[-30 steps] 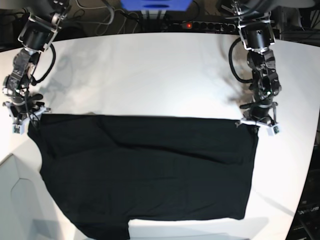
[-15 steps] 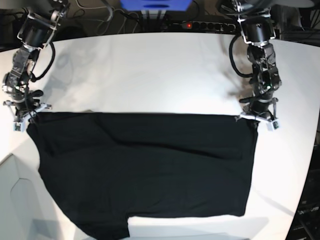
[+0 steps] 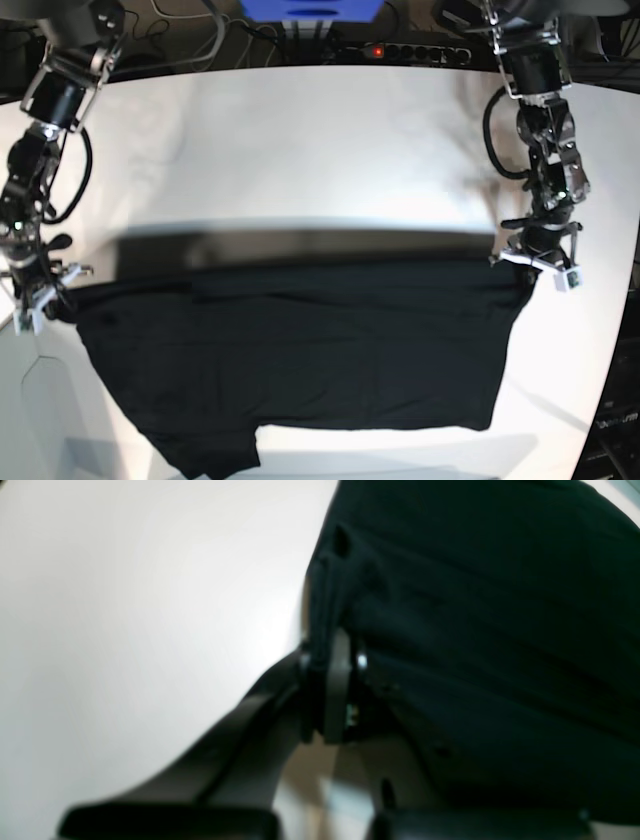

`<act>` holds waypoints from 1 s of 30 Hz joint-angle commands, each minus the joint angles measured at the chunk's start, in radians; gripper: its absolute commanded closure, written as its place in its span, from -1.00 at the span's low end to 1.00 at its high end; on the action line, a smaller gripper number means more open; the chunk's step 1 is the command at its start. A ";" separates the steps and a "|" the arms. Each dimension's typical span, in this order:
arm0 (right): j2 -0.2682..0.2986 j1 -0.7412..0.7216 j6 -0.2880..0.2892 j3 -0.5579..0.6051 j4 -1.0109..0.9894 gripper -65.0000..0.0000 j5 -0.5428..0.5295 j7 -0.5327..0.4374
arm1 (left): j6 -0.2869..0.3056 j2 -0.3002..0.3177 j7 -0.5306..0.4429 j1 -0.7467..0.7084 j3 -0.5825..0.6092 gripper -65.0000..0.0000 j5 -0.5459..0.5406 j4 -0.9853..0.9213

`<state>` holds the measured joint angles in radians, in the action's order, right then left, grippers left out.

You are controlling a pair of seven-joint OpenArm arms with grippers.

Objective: Fold the T-shirt properly
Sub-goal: 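Drag the shirt with both grippers back toward the robot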

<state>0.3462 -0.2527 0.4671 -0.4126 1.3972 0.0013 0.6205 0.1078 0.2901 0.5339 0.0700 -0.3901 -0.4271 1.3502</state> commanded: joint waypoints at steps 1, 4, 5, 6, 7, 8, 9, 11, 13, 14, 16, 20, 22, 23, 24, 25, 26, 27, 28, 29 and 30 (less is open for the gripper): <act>0.021 -0.052 -0.011 0.007 0.021 1.00 -0.001 -0.012 | -0.006 0.016 -0.008 0.040 -0.036 0.99 0.006 0.021; 0.026 -0.127 -0.011 0.014 0.023 1.00 -0.001 0.060 | -0.004 0.010 0.082 0.081 -0.082 0.99 0.006 0.021; 0.032 -0.139 -0.011 0.014 0.023 1.00 -0.001 0.083 | -0.004 0.010 0.102 0.086 -0.086 0.99 0.006 0.021; 0.034 -0.141 -0.011 0.014 0.023 1.00 -0.001 0.100 | -0.004 0.010 0.117 0.086 -0.088 0.99 0.006 0.022; 0.034 -0.138 -0.011 0.014 0.024 1.00 -0.001 0.109 | -0.004 0.010 0.128 0.084 -0.091 0.99 0.006 0.024; 0.034 -0.133 -0.011 0.011 0.024 1.00 -0.001 0.115 | -0.004 0.010 0.137 0.083 -0.091 0.99 0.006 0.028; 0.034 -0.121 -0.011 0.010 0.024 1.00 -0.001 0.118 | -0.004 0.010 0.147 0.080 -0.091 0.99 0.006 0.031; 0.034 -0.087 -0.011 0.008 0.023 1.00 -0.001 0.112 | -0.004 0.010 0.163 0.050 -0.088 0.99 0.006 0.035; 0.034 -0.055 -0.011 0.008 0.024 1.00 -0.002 0.111 | -0.004 0.008 0.167 0.030 -0.085 0.99 0.006 0.036; 0.032 -0.044 -0.011 0.008 0.027 1.00 -0.002 0.111 | -0.004 0.008 0.168 0.020 -0.085 0.99 0.006 0.036; 0.030 -0.029 -0.011 0.008 0.029 1.00 -0.002 0.111 | -0.004 0.008 0.162 -0.005 -0.085 0.99 0.006 0.036; 0.034 -0.041 -0.011 -0.010 0.034 1.00 -0.007 0.109 | -0.004 0.008 0.162 -0.016 -0.091 0.99 0.006 0.038; 0.026 -0.079 -0.011 -0.047 0.052 1.00 -0.007 0.111 | -0.004 0.013 0.165 -0.012 -0.092 0.99 0.006 0.056; 0.015 -0.092 -0.011 -0.061 0.055 1.00 -0.007 0.117 | -0.004 0.013 0.165 -0.012 -0.092 0.99 0.006 0.073; 0.007 -0.101 -0.011 -0.070 0.058 1.00 -0.005 0.118 | -0.004 0.016 0.167 -0.016 -0.092 0.99 0.006 0.094; 0.006 -0.102 -0.011 -0.067 0.058 1.00 -0.002 0.120 | -0.004 0.016 0.168 -0.016 -0.092 0.99 0.006 0.114; 0.007 -0.099 -0.011 -0.062 0.055 1.00 -0.002 0.120 | -0.004 0.014 0.168 -0.016 -0.092 0.99 0.006 0.128; 0.007 -0.092 -0.011 -0.064 0.054 1.00 -0.002 0.120 | -0.004 0.013 0.168 -0.017 -0.092 0.99 0.009 0.140; 0.007 -0.067 -0.011 -0.065 0.052 1.00 -0.002 0.120 | -0.004 0.013 0.170 -0.019 -0.089 0.99 0.012 0.145; 0.007 -0.044 -0.011 -0.064 0.054 1.00 -0.002 0.114 | -0.004 0.011 0.170 -0.028 -0.088 0.99 0.014 0.140; 0.007 -0.029 -0.011 -0.064 0.057 1.00 -0.002 0.109 | -0.004 0.011 0.170 -0.037 -0.088 0.99 0.014 0.137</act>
<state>0.3309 -0.2535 0.4713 -0.4694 1.4368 -0.0040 0.7567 0.1162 0.2829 0.7212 0.0269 -0.4702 -0.4244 1.4754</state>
